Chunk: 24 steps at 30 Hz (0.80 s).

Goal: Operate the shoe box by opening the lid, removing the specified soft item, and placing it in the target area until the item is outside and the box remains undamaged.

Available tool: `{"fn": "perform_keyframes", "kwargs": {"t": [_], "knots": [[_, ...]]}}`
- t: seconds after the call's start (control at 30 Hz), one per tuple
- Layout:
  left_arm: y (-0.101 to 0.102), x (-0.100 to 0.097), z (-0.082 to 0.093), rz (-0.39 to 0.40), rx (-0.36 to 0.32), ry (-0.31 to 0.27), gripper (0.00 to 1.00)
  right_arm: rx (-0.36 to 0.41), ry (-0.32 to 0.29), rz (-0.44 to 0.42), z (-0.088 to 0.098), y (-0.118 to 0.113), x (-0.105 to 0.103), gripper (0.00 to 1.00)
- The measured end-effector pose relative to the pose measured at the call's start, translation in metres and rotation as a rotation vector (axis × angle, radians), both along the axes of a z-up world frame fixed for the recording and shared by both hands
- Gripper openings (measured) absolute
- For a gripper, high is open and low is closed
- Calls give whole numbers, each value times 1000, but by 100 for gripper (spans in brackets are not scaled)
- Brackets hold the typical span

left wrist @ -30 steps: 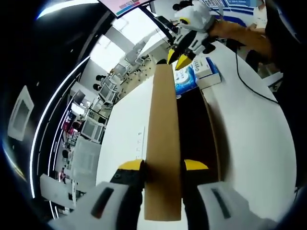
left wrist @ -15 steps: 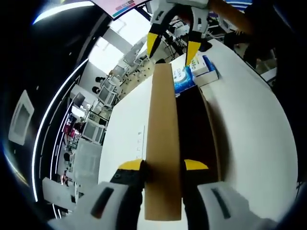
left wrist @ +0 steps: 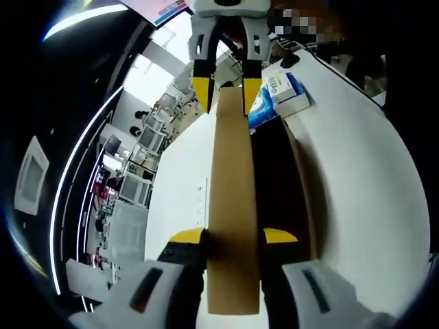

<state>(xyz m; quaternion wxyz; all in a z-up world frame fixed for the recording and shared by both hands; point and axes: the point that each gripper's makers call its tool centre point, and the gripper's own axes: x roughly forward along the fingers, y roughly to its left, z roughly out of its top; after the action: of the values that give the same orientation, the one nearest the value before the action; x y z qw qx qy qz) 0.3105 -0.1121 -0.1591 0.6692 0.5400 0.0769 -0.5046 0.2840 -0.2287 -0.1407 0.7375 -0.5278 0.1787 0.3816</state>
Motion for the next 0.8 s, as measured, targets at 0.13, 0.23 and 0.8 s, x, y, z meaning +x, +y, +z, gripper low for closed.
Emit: {"fn": "perform_keyframes", "kwargs": {"t": [0.13, 0.23, 0.8], "knots": [[0, 0, 2, -3, -9, 3, 31, -24, 54, -7, -13, -1, -4, 32], [0, -1, 1, -9, 2, -2, 31, -39, 37, -15, -15, -2, 1, 30], [4, -2, -5, -11, 30, -39, 31, -93, -20, -2, -23, 0, -2, 28]]}}
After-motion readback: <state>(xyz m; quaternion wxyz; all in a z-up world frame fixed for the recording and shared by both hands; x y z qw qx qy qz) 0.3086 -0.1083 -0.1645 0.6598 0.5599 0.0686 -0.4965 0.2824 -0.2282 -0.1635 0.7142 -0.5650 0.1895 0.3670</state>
